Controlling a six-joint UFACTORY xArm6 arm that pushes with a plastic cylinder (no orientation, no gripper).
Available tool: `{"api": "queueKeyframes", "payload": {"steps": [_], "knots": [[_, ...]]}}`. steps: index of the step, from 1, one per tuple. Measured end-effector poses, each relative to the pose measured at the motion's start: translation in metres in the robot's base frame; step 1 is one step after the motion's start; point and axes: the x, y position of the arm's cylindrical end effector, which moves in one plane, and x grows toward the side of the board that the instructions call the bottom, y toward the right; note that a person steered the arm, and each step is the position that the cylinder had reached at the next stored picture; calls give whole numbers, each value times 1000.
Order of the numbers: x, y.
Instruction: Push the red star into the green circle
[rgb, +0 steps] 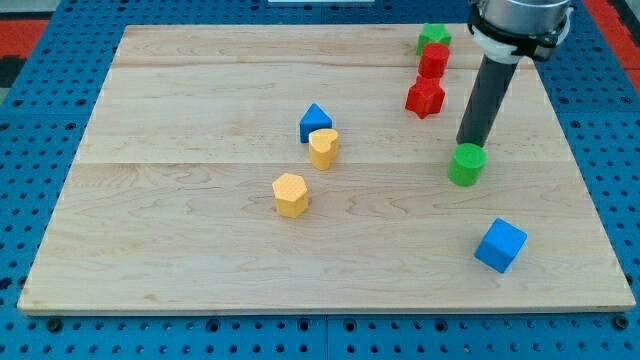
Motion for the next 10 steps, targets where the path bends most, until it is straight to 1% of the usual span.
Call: {"api": "queueKeyframes", "payload": {"steps": [1,3,4,5,6,7,8,9,10], "knots": [[2,-13],[49,-11],[39,8],[-11,26],[-70,26],[-113,1],[-128,-44],[-120,-60],[-101,-36]]}}
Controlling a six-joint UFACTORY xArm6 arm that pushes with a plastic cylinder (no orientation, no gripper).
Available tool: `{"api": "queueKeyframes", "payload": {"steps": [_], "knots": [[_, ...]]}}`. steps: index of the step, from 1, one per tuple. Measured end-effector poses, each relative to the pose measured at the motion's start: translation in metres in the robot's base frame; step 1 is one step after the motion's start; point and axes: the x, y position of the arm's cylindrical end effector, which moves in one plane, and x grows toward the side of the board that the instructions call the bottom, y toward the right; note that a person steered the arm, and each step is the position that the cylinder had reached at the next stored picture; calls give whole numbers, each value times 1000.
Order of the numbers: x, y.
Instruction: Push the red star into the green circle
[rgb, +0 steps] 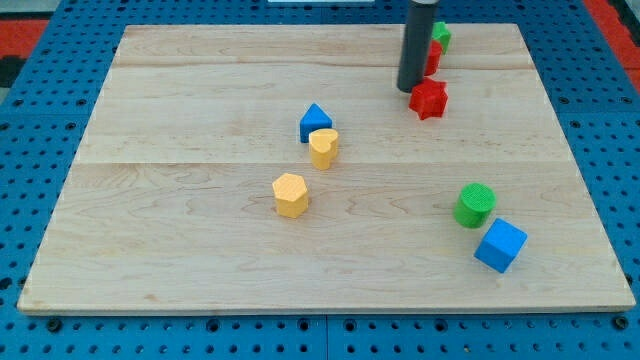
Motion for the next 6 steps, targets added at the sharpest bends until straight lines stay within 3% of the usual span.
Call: {"api": "queueKeyframes", "payload": {"steps": [2,5,6], "knots": [[18,30],[114,53],[119,43]]}}
